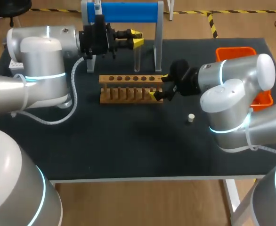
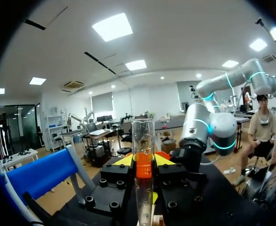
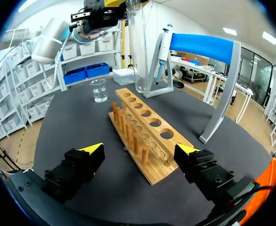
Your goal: Invert the test tube, pick up the pipette, mount the tip to pipette, aspirate from beaker and dispense into the tube, eject the tip, return the pipette, and cap with the stopper.
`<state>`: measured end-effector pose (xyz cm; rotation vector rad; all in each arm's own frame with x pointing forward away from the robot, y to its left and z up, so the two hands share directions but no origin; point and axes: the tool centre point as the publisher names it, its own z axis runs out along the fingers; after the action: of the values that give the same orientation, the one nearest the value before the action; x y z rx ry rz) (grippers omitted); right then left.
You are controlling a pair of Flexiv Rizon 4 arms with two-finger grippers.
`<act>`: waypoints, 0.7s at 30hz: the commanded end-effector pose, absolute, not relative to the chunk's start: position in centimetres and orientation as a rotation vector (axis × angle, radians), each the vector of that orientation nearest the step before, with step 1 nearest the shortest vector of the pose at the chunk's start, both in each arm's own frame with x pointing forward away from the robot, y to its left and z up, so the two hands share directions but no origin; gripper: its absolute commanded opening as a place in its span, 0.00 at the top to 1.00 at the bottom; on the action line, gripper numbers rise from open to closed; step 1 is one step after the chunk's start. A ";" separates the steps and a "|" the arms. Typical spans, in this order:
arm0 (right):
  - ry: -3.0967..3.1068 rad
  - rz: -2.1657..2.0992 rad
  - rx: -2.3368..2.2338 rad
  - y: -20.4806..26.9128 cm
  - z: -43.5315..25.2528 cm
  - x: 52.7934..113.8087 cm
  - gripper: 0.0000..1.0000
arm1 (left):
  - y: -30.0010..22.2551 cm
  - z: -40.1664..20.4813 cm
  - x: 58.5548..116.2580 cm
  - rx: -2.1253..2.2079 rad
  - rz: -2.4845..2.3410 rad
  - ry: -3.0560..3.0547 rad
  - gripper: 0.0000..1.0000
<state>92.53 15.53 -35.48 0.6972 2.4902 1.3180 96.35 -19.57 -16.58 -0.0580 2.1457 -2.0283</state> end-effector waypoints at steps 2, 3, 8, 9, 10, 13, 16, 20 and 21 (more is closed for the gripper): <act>2.491 1.318 0.697 15.5 -35.5 92.5 0.00 | -20.2 -16.9 96.9 -0.076 -2.020 2.169 1.00; 2.491 1.318 0.697 15.5 -35.5 92.5 0.00 | -20.3 -17.0 97.0 -0.083 -2.030 2.165 1.00; 2.491 1.318 0.697 15.5 -35.5 92.5 0.00 | -20.3 -17.7 97.1 -0.093 -2.018 2.167 1.00; 2.491 1.318 0.697 15.5 -35.5 92.5 0.00 | -20.3 -17.9 97.2 -0.097 -2.012 2.175 1.00; 2.491 1.318 0.697 15.5 -35.5 92.5 0.00 | -20.3 -18.0 97.2 -0.101 -2.016 2.175 1.00; 2.491 1.318 0.697 15.5 -35.5 92.5 0.00 | -20.2 -18.4 97.3 -0.103 -2.002 2.178 1.00; 2.491 1.318 0.697 15.5 -35.5 92.5 0.00 | -20.0 -18.8 97.5 -0.114 -2.008 2.165 1.00; 2.491 1.318 0.697 15.5 -35.5 92.5 0.00 | -20.0 -19.3 97.7 -0.118 -2.015 2.158 1.00; 2.491 1.318 0.697 15.5 -35.5 92.5 0.00 | -20.0 -19.4 97.8 -0.119 -2.017 2.157 1.00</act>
<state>92.53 15.52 -35.49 0.6975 2.4903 1.3179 97.55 -19.81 -18.93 -0.1238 2.1672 -2.0075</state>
